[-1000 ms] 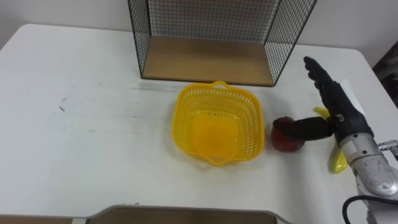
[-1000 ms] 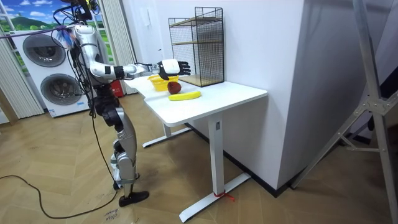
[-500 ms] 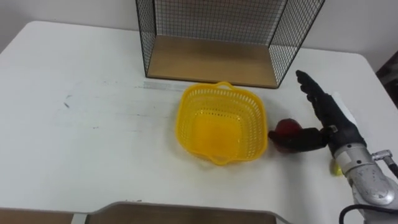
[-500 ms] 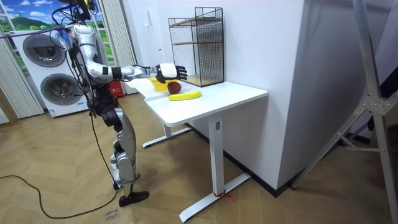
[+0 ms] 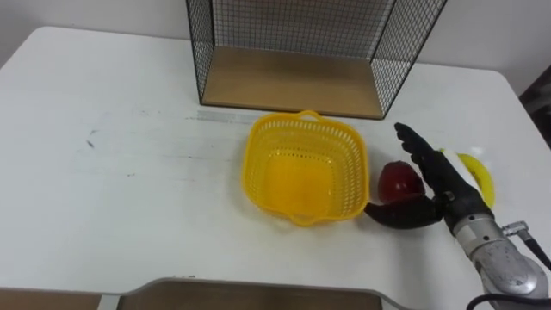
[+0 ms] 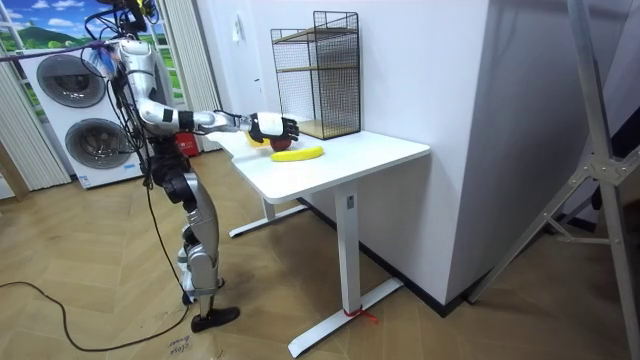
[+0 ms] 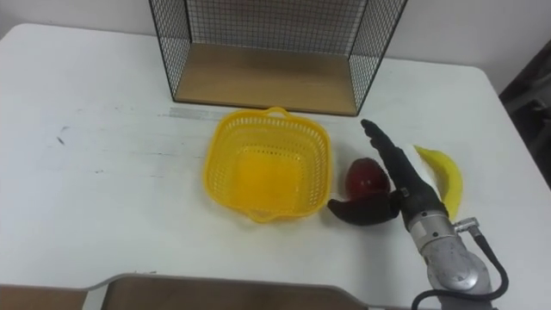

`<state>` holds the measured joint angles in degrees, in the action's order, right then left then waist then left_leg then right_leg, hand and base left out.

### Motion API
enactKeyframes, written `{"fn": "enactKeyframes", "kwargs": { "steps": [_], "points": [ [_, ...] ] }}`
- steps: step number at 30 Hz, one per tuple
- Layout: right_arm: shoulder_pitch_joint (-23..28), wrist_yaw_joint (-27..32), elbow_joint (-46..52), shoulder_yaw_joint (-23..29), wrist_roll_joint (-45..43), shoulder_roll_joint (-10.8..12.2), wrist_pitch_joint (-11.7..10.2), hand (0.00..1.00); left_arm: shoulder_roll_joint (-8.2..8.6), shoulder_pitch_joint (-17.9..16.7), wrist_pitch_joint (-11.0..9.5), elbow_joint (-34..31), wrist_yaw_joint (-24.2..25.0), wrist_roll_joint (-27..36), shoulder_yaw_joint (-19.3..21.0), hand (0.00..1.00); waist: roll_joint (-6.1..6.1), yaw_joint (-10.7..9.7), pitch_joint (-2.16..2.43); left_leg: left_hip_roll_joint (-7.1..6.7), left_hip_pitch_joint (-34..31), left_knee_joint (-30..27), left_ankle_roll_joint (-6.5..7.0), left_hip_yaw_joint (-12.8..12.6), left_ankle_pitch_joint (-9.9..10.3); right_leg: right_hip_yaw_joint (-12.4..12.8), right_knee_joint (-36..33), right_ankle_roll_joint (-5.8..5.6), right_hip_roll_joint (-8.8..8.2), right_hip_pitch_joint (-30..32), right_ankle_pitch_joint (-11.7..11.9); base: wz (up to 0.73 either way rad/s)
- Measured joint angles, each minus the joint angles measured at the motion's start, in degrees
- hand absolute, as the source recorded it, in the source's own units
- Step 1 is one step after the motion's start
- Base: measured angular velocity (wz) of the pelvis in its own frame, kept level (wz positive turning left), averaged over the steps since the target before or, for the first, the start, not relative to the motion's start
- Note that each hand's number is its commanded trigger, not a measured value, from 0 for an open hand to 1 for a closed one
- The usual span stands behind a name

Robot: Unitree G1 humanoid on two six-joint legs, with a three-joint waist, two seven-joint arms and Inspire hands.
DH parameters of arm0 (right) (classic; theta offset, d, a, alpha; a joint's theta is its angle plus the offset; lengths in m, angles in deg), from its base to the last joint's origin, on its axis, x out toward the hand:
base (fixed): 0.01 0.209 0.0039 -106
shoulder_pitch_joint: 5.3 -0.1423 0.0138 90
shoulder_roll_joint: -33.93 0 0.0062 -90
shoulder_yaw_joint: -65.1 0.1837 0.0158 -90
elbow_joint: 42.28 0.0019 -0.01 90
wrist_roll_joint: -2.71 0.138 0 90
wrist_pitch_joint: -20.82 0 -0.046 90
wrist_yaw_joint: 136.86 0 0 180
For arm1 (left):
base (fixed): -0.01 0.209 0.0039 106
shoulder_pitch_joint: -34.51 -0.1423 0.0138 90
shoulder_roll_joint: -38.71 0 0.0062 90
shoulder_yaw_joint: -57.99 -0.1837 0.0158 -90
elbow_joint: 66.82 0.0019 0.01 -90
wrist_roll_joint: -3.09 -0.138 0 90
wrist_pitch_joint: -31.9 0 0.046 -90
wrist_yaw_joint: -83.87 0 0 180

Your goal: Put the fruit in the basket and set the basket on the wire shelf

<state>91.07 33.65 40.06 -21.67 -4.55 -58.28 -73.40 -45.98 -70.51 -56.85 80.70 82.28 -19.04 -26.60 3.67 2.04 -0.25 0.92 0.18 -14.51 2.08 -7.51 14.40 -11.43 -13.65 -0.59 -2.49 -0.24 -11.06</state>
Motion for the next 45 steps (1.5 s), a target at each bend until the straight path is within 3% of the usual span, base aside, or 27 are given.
{"fn": "enactKeyframes", "kwargs": {
  "steps": [14,31,45],
  "points": [
    [-0.87,0.15,-5.16,0.18,0.33,0.0,0.03,0.0,-0.08,-0.78,0.02,-0.13,0.09,-0.07,-0.01,0.0,-0.46,0.05,0.18,0.12,0.51,-0.04,-0.01,0.15,0.0,-0.51,0.13,0.14,0.01,-1.01,0.13,0.0],
    [-1.16,0.17,-5.17,0.17,0.02,0.0,0.04,0.0,-0.67,-1.11,0.03,-0.16,1.29,-0.67,0.02,0.0,0.14,0.25,-0.13,-0.04,0.1,-0.27,-0.01,0.88,0.0,-1.33,0.33,0.12,-0.17,-1.02,0.13,0.02],
    [-2.06,0.06,-6.84,0.41,-2.31,-0.03,0.12,0.0,-0.73,-0.73,0.21,1.82,2.4,-2.57,0.09,0.0,-0.1,1.23,-0.19,-0.11,0.08,-0.12,0.0,1.27,0.0,-1.28,0.46,0.12,-0.08,-1.04,0.13,0.0]
  ]
}}
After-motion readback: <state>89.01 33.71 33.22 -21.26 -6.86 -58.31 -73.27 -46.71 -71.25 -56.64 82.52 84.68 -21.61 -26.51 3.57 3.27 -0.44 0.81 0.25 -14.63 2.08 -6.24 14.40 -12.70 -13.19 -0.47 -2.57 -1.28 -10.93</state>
